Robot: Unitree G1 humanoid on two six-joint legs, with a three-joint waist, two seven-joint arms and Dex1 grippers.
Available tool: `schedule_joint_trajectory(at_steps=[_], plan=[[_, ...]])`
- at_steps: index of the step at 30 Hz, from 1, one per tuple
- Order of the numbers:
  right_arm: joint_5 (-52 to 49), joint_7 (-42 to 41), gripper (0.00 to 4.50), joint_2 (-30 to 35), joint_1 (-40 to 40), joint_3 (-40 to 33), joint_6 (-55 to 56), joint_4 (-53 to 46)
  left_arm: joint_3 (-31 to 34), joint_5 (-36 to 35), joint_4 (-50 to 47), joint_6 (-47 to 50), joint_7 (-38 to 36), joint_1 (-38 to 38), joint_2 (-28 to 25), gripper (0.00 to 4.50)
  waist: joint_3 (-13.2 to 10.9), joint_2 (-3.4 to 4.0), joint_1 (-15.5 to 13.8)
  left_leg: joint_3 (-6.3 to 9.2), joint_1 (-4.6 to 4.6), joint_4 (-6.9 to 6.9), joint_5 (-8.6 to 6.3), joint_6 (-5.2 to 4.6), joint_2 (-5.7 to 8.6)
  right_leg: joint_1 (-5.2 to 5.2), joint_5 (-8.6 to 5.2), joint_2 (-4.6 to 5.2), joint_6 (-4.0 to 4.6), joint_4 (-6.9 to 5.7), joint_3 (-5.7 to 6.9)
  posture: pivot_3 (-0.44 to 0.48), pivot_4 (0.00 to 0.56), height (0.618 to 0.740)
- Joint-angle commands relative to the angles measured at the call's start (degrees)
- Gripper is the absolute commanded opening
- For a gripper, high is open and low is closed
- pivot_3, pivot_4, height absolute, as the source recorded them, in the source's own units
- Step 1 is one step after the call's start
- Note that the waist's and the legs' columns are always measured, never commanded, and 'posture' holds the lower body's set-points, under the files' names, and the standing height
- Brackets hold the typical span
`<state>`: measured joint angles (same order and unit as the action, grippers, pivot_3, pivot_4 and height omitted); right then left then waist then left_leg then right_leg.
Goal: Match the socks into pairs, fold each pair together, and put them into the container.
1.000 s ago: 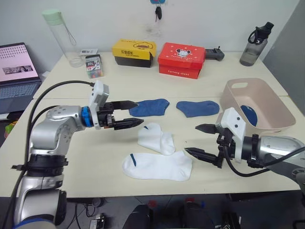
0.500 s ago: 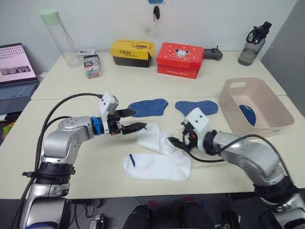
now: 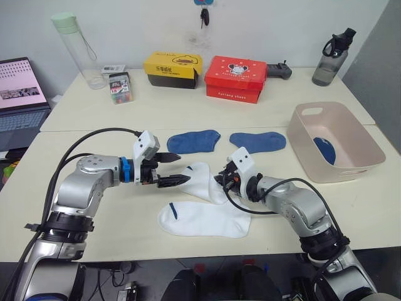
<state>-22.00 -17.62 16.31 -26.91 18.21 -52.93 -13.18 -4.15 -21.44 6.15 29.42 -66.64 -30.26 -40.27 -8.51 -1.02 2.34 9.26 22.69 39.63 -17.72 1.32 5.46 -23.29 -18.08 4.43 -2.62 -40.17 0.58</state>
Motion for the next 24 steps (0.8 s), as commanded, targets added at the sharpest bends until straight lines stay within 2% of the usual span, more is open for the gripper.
schedule_joint_trajectory(at_steps=[1,10,14,24], plan=[[0.54,-1.0,0.04,-0.5,-0.56,-0.91,0.48,-2.25,-2.29,3.98,4.48,-4.91,1.18,-3.99,2.1,4.5,0.0,0.0,-0.09,-0.01,0.0,0.01,0.0,0.0,0.01,0.0,0.0,0.0,0.0,0.01,-0.01,0.0,0.15,0.726],[2.56,-1.84,0.04,-1.63,-0.69,-0.17,0.37,-2.15,-9.28,14.17,27.05,-15.49,0.68,-15.99,10.11,4.5,0.0,-0.01,0.26,-0.04,0.02,0.06,0.0,0.0,0.03,-0.04,0.0,0.01,0.0,-0.1,-0.02,0.0,0.15,0.726],[3.46,-2.26,0.0,-2.05,-0.55,-0.13,0.33,-2.33,-9.92,16.15,33.39,-18.28,-0.33,-18.83,12.15,3.64,0.0,-0.01,0.54,-0.04,0.04,0.07,0.0,0.0,0.03,-0.1,0.0,0.01,0.0,-0.2,-0.04,0.0,0.15,0.726],[4.48,-2.74,0.0,-2.83,-0.18,-0.78,0.14,-2.55,-7.01,14.63,33.58,-19.21,-5.19,-17.93,11.48,0.47,0.0,-0.01,0.77,-0.05,0.15,0.1,0.0,0.0,0.03,-0.33,0.0,0.02,0.0,-0.38,-0.07,0.0,0.15,0.726]])
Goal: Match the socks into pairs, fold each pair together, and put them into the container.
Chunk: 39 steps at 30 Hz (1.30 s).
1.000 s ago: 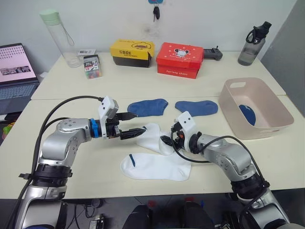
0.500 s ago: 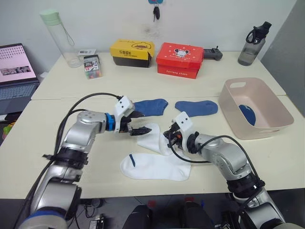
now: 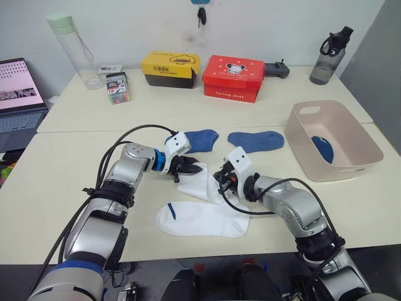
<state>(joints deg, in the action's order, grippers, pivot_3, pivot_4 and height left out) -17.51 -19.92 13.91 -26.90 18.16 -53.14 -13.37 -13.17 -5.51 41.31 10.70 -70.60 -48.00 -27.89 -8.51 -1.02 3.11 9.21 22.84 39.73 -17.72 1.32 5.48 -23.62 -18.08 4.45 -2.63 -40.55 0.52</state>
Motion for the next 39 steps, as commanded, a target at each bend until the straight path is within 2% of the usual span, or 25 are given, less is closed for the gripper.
schedule_joint_trajectory(at_steps=[1,6,11,16,20,25,30,33,39], plan=[[0.11,-0.32,0.0,-0.53,-0.17,-1.0,0.43,-2.38,2.68,-1.77,-1.71,-0.76,-1.48,-0.16,-0.85,0.14,0.0,0.0,0.0,0.0,0.0,0.0,0.0,0.0,0.0,0.0,0.0,0.0,0.0,-0.01,0.0,0.0,0.15,0.726],[0.75,1.47,0.0,-0.76,-0.32,-5.17,1.52,-3.56,9.15,-6.69,-2.3,-3.02,-0.38,-1.94,0.73,0.04,0.0,0.0,-0.03,0.0,0.04,0.02,0.0,0.0,0.01,-0.04,0.0,0.02,0.0,-0.05,0.0,0.0,0.15,0.726],[1.45,3.41,0.0,0.62,1.17,-10.29,2.49,-6.29,13.44,-10.02,-7.15,-2.69,0.79,-0.91,0.38,0.04,0.0,0.0,-0.01,-0.01,0.07,0.08,0.0,0.0,0.03,-0.13,0.0,0.05,0.0,-0.22,-0.01,0.0,0.15,0.726],[2.46,5.73,0.0,0.98,3.71,-13.01,3.36,-6.92,14.05,-10.18,-12.63,-6.36,2.33,5.63,1.45,0.04,0.03,0.03,0.12,-0.05,0.04,0.05,0.0,0.0,0.02,-0.16,0.0,0.05,0.0,-0.25,-0.04,0.0,0.15,0.726],[3.69,7.21,0.0,0.09,6.47,-12.2,3.52,-8.44,13.37,-8.91,-11.58,-10.75,2.58,10.17,2.05,0.04,0.04,0.05,0.14,-0.06,0.04,0.04,0.0,0.0,0.02,-0.19,0.0,0.04,0.0,-0.28,-0.05,0.0,0.15,0.726],[5.34,12.15,0.0,-3.33,10.09,-13.36,3.19,-10.66,15.68,-8.9,-11.29,-15.56,6.66,16.76,2.35,0.04,0.04,0.05,0.12,-0.08,0.04,0.03,0.0,0.0,0.02,-0.23,0.0,0.05,0.0,-0.29,-0.09,0.0,0.15,0.726],[4.28,14.08,0.0,-6.74,13.16,-14.41,0.64,-12.96,17.59,-11.22,-14.56,-13.16,10.04,19.75,2.58,0.04,0.05,0.04,-0.19,-0.06,0.04,0.05,0.0,0.0,0.03,-0.22,0.0,0.05,0.0,-0.28,-0.08,0.0,0.15,0.726],[3.45,14.08,0.73,-7.84,14.16,-15.33,-0.53,-14.0,18.4,-12.9,-16.6,-11.45,8.97,22.07,1.41,0.71,0.06,0.05,-0.01,-0.08,0.03,0.04,0.0,0.01,0.03,-0.22,0.0,0.05,0.0,-0.29,-0.11,0.0,0.15,0.726],[2.73,13.25,2.87,-7.26,14.19,-16.48,-1.97,-15.36,19.52,-16.08,-24.03,-5.34,8.85,25.74,-0.37,2.63,0.06,0.06,-0.05,-0.06,0.02,0.01,0.0,0.01,0.03,-0.22,0.0,0.04,0.0,-0.29,-0.1,0.0,0.15,0.726]])
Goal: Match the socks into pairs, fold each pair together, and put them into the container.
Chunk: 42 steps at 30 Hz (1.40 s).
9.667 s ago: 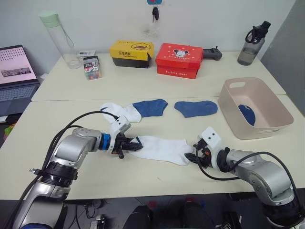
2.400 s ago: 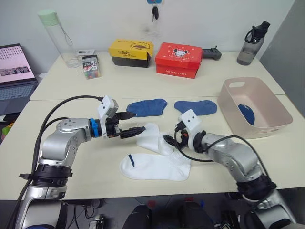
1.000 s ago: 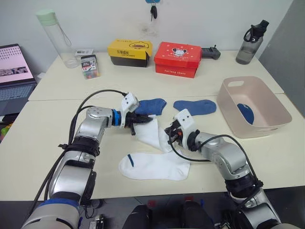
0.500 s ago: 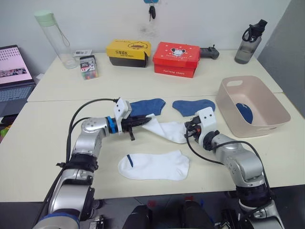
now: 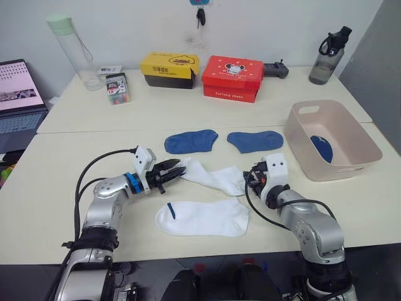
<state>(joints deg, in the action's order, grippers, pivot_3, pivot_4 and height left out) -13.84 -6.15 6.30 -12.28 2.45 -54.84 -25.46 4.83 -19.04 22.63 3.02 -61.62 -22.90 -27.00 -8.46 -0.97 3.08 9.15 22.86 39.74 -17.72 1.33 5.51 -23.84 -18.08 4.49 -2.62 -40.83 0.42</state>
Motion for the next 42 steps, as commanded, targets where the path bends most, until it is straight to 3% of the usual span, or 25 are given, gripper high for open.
schedule_joint_trajectory(at_steps=[1,4,6,10,15,17,20,23,27,30,34,42], plan=[[-1.22,-1.42,3.24,1.28,-0.55,-0.8,0.02,-4.0,2.46,-3.83,-7.17,5.0,0.23,1.3,-2.21,2.96,0.0,0.0,-0.03,0.0,0.0,0.0,0.0,0.0,0.01,0.0,0.0,0.0,0.0,-0.01,-0.01,0.0,0.15,0.726],[-1.68,-3.94,4.25,4.22,-0.84,-0.4,1.3,-5.81,5.17,-7.49,-10.99,12.47,1.87,2.31,-4.74,3.9,0.0,0.0,0.02,0.0,0.0,0.0,0.0,0.0,0.0,0.01,0.0,0.0,0.0,0.01,-0.01,0.0,0.15,0.726],[-1.83,-6.03,4.5,6.49,-1.26,0.28,2.33,-6.53,7.08,-11.18,-14.12,19.62,3.82,2.29,-6.07,4.45,0.0,0.0,0.03,0.0,-0.01,-0.02,0.0,0.0,-0.01,0.0,0.0,-0.01,0.0,0.0,-0.01,0.0,0.15,0.726],[-1.36,-8.97,4.5,9.38,-3.23,2.7,3.59,-5.57,6.73,-11.62,-18.28,24.86,8.09,1.92,-6.04,4.45,0.0,0.0,-0.05,0.0,-0.03,-0.02,0.0,0.0,-0.01,0.06,0.0,-0.01,0.0,0.05,-0.01,0.0,0.15,0.726],[-1.17,-11.24,4.5,10.29,-6.48,4.73,4.64,-3.2,1.9,-9.06,-22.12,30.17,13.19,-2.3,-4.88,4.45,0.0,-0.01,-0.33,0.01,-0.03,0.0,0.0,0.0,-0.01,0.08,0.0,-0.01,0.0,0.06,0.02,0.0,0.15,0.726],[-2.83,-13.59,4.5,11.07,-6.97,5.17,3.56,-3.82,-0.63,-9.26,-22.59,32.26,11.87,-4.56,-5.07,4.45,0.0,-0.01,-0.36,0.0,-0.03,0.02,0.0,0.0,0.01,0.11,0.0,0.0,0.0,0.08,0.01,0.0,0.15,0.726],[-6.66,-18.42,4.5,13.6,-6.82,5.15,1.03,-6.27,-6.45,-6.13,-18.69,28.42,4.33,-8.4,-6.61,4.45,0.0,0.0,-0.34,-0.01,-0.03,0.02,0.0,0.0,0.0,0.12,0.0,0.0,0.0,0.08,0.02,0.0,0.15,0.726],[-9.48,-21.13,4.5,16.05,-6.62,4.35,-0.86,-8.33,-10.75,-1.58,-11.16,23.24,-0.39,-12.39,-7.67,4.45,0.0,0.0,-0.3,-0.01,-0.04,0.01,0.0,0.0,0.0,0.12,0.0,-0.01,0.01,0.08,0.03,0.0,0.15,0.726],[-13.24,-23.54,4.5,19.12,-6.4,2.69,-3.41,-10.97,-15.88,4.81,5.87,13.79,-8.03,-21.26,-6.9,4.45,-0.01,-0.01,-0.4,0.0,-0.03,0.01,0.0,0.0,0.0,0.11,-0.01,-0.02,0.01,0.09,0.08,0.0,0.15,0.726],[-14.26,-23.36,4.5,20.06,-6.32,2.44,-4.11,-11.61,-17.41,7.7,13.26,8.51,-11.55,-25.19,-5.89,3.84,-0.01,-0.02,-0.39,0.0,0.0,0.03,0.0,0.0,0.02,0.11,-0.01,0.0,0.01,0.1,0.07,0.0,0.15,0.726],[-15.34,-22.94,4.5,20.43,-6.26,2.1,-4.75,-12.33,-17.39,8.97,18.31,5.67,-16.14,-28.07,-5.15,2.62,-0.01,-0.02,-0.34,0.0,0.01,0.03,0.0,0.0,0.02,0.11,-0.01,0.0,0.01,0.09,0.06,0.0,0.15,0.726],[-18.86,-24.03,4.5,21.6,-6.23,1.37,-5.34,-14.19,-15.6,8.03,16.81,4.9,-22.19,-27.05,-7.02,0.07,-0.01,-0.02,-0.15,0.02,0.02,0.05,0.0,0.0,0.01,0.09,-0.01,0.0,0.01,0.07,0.07,0.0,0.15,0.726]])
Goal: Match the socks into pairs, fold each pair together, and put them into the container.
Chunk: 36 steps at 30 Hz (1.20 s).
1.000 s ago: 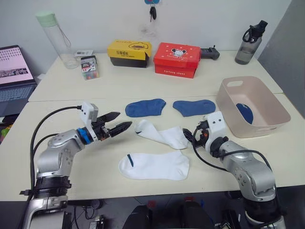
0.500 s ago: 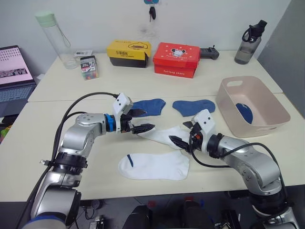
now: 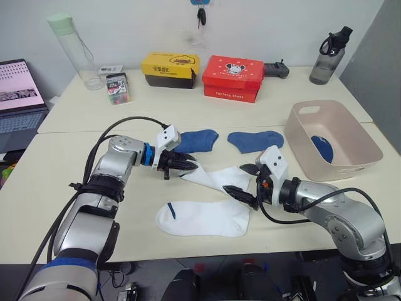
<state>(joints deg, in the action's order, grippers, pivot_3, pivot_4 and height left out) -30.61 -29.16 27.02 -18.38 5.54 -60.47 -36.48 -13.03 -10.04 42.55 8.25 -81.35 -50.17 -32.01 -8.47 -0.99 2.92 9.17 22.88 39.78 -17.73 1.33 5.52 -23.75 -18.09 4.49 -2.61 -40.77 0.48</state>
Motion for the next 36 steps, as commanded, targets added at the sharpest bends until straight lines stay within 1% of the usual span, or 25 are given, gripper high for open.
schedule_joint_trajectory(at_steps=[1,5,8,11,13,15,17,20,22,24,26,27,30,32,35,36], plan=[[-2.65,-1.34,4.5,1.12,-0.21,-1.82,0.32,-3.45,2.68,-1.38,-4.2,-0.12,-3.18,0.74,-2.76,0.03,0.0,0.0,0.04,0.0,0.0,0.0,0.0,0.0,0.0,0.0,0.0,0.0,0.0,0.0,0.0,0.0,0.15,0.726],[-5.57,-2.75,4.5,2.23,-1.15,-2.6,0.29,-5.02,4.43,-2.91,-10.71,0.64,-6.11,4.64,-6.75,0.03,0.0,0.0,0.19,0.01,-0.01,-0.02,0.0,0.0,-0.02,-0.02,0.0,-0.01,0.0,0.0,-0.01,0.0,0.15,0.726],[-10.03,-4.04,4.5,2.44,-3.08,-3.64,-0.77,-6.72,5.7,-4.11,-17.66,0.77,-6.49,10.16,-9.13,0.03,0.0,0.01,0.22,0.02,-0.02,-0.03,0.0,0.0,-0.04,-0.02,0.0,-0.01,0.0,0.01,-0.01,0.0,0.15,0.726],[-11.92,-4.95,4.5,3.38,-4.3,-2.96,-0.88,-6.97,6.82,-4.3,-22.93,-0.65,-3.91,15.46,-9.44,0.03,0.0,0.01,0.1,0.04,-0.02,-0.04,0.0,0.0,-0.04,0.0,0.0,-0.01,0.0,0.02,0.0,0.0,0.15,0.726],[-12.13,-5.1,4.5,4.07,-4.55,-2.28,-0.56,-6.73,8.32,-5.05,-25.41,-3.44,-2.02,18.65,-8.63,0.03,0.0,0.0,-0.24,0.06,-0.02,-0.02,0.0,0.0,-0.03,0.03,0.0,0.0,0.0,0.05,0.02,0.0,0.15,0.726],[-11.9,-5.03,4.5,4.59,-4.47,-1.63,0.02,-6.5,9.18,-4.96,-27.19,-7.3,-1.62,21.92,-8.94,0.03,0.0,0.0,-0.52,0.06,-0.01,-0.01,0.0,0.0,-0.02,0.04,0.0,0.01,0.0,0.09,0.01,0.0,0.15,0.726],[-11.81,-4.91,4.5,4.79,-4.15,-1.35,0.4,-6.42,11.57,-6.32,-30.54,-7.64,0.47,26.21,-9.32,0.03,0.0,0.01,-0.57,0.05,-0.01,-0.02,0.0,0.0,-0.02,0.04,0.0,0.01,0.0,0.1,0.0,0.0,0.15,0.726],[-11.82,-4.83,4.5,4.96,-3.85,-1.04,0.81,-6.35,13.73,-6.96,-32.81,-7.84,3.05,29.44,-9.69,0.03,0.0,0.01,-0.6,0.04,-0.02,-0.05,0.0,0.0,-0.04,0.03,0.0,0.0,0.0,0.1,0.0,0.0,0.15,0.726],[-11.57,-4.89,4.5,4.98,-3.55,-0.6,1.34,-6.15,15.58,-9.58,-34.14,-5.54,3.25,31.64,-9.99,0.47,0.0,0.01,-0.68,0.04,-0.03,-0.05,0.0,0.0,-0.04,0.04,0.0,0.0,0.0,0.09,0.0,0.0,0.15,0.726],[-11.37,-4.94,4.5,5.03,-3.41,-0.27,1.76,-5.94,16.27,-10.7,-34.83,-4.5,3.07,32.89,-10.41,0.96,0.0,0.01,-0.75,0.03,-0.03,-0.05,0.0,-0.01,-0.03,0.04,0.0,0.01,0.0,0.12,-0.01,0.0,0.15,0.726],[-11.21,-5.27,4.5,5.18,-3.56,0.18,2.22,-5.55,17.88,-10.9,-34.53,-4.44,4.5,33.53,-10.84,1.57,0.0,0.01,-0.85,0.03,-0.03,-0.05,0.0,-0.01,-0.04,0.04,0.0,0.01,0.0,0.11,0.0,0.0,0.15,0.726],[-11.17,-5.39,4.5,5.3,-3.63,0.38,2.44,-5.38,18.53,-11.17,-34.59,-4.12,4.91,33.85,-11.1,1.96,0.0,0.01,-0.92,0.03,-0.03,-0.05,0.0,-0.01,-0.04,0.05,0.0,0.01,0.0,0.12,0.01,0.0,0.15,0.726],[-10.68,-5.77,4.5,5.92,-3.48,0.77,3.49,-4.73,20.36,-13.16,-38.75,-1.73,3.94,38.07,-13.66,2.91,0.0,0.01,-0.95,0.02,-0.03,-0.05,0.0,-0.01,-0.04,0.07,0.0,0.01,0.0,0.16,0.0,0.0,0.15,0.726],[-9.69,-5.47,4.5,5.99,-3.65,1.41,4.4,-3.96,22.88,-16.48,-41.08,6.16,6.86,39.82,-15.0,3.56,-0.01,0.02,-0.94,0.02,-0.05,-0.1,0.0,-0.01,-0.05,0.06,0.0,0.0,0.0,0.17,-0.01,0.0,0.15,0.726],[-6.5,-3.84,4.5,5.66,-4.58,3.26,5.33,-2.0,26.07,-22.5,-42.14,22.19,12.41,39.83,-16.61,4.48,0.0,0.01,-0.97,0.06,-0.06,-0.08,-0.01,-0.01,-0.06,0.09,0.0,-0.01,0.0,0.15,0.02,0.0,0.15,0.726],[-5.34,-3.4,4.5,5.49,-5.02,3.98,5.81,-1.16,27.0,-24.71,-42.05,27.67,14.07,39.52,-16.97,4.48,0.0,0.01,-0.96,0.06,-0.07,-0.08,-0.01,-0.01,-0.05,0.11,0.0,-0.01,0.0,0.15,0.02,0.0,0.15,0.726]])
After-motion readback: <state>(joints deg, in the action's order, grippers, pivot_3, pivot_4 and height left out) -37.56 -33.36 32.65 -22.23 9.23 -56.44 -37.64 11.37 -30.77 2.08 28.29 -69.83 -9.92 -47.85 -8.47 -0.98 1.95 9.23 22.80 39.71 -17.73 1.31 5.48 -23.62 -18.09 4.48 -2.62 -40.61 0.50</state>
